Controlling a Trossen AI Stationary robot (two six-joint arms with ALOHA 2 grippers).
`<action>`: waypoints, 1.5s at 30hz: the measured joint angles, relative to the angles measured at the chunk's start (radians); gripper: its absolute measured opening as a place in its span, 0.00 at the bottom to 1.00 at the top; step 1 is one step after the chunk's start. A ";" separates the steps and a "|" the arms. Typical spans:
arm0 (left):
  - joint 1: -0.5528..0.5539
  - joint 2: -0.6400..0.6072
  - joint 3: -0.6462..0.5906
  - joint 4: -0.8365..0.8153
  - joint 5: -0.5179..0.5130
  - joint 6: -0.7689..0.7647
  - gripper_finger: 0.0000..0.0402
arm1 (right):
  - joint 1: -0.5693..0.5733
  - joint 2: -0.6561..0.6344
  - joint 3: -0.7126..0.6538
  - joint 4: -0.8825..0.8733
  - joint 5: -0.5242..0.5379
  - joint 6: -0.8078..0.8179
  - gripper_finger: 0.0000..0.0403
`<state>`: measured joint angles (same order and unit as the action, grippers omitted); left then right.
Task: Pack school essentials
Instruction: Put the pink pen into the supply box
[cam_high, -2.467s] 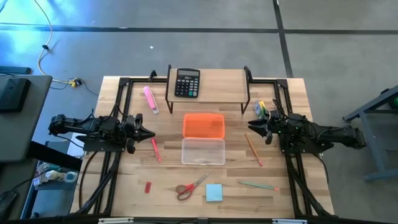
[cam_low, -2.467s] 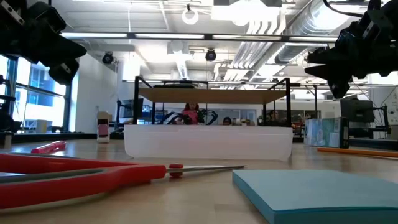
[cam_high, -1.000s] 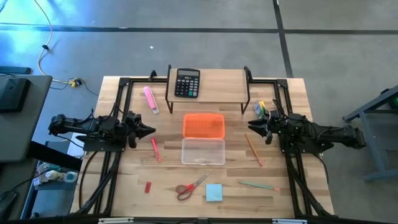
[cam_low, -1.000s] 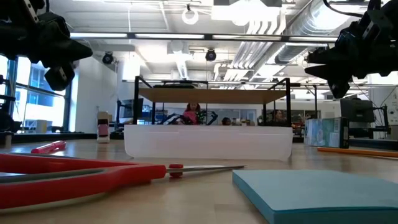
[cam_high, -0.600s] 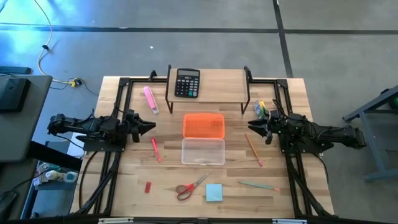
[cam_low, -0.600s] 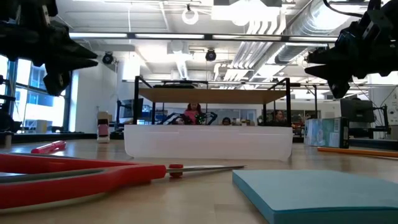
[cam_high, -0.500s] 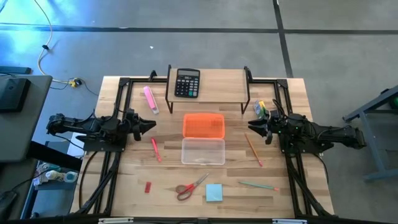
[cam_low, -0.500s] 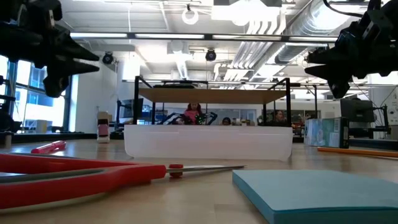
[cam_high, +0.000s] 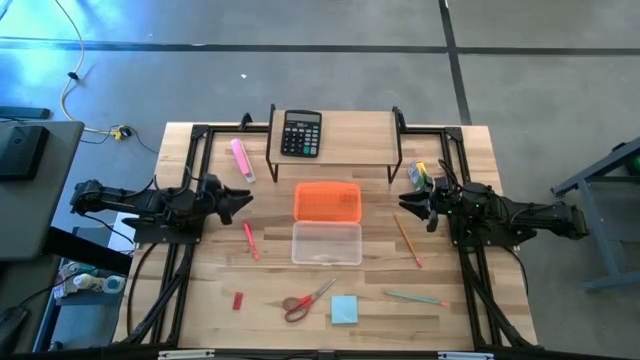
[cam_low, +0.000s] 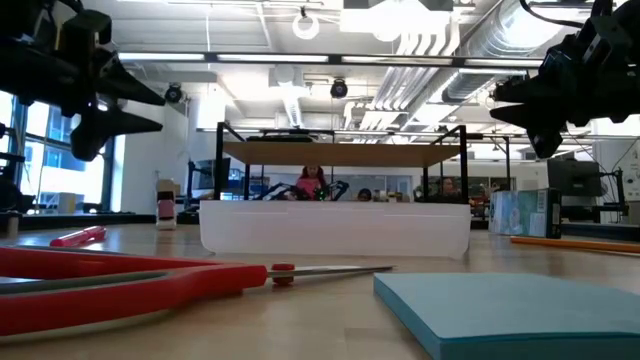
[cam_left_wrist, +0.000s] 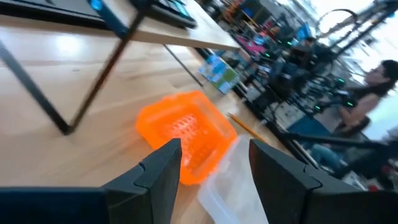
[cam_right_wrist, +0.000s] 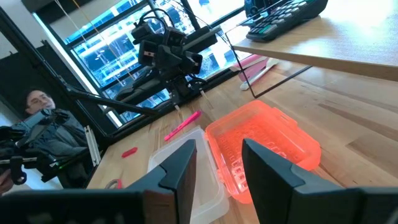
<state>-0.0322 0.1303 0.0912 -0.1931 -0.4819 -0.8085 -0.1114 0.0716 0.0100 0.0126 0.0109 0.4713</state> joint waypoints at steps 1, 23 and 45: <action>0.000 0.000 0.000 0.003 0.007 0.010 0.44 | 0.000 0.000 0.000 0.000 0.000 0.000 0.30; 0.000 0.121 0.191 0.019 -0.071 -0.105 0.44 | 0.000 0.000 0.000 0.000 0.000 0.000 0.30; 0.000 0.574 0.604 -0.600 0.024 -0.646 0.44 | 0.000 0.000 0.000 0.000 0.000 0.000 0.30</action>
<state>-0.0326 0.7042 0.6952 -0.7929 -0.4577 -1.4542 -0.1116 0.0716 0.0100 0.0127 0.0109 0.4713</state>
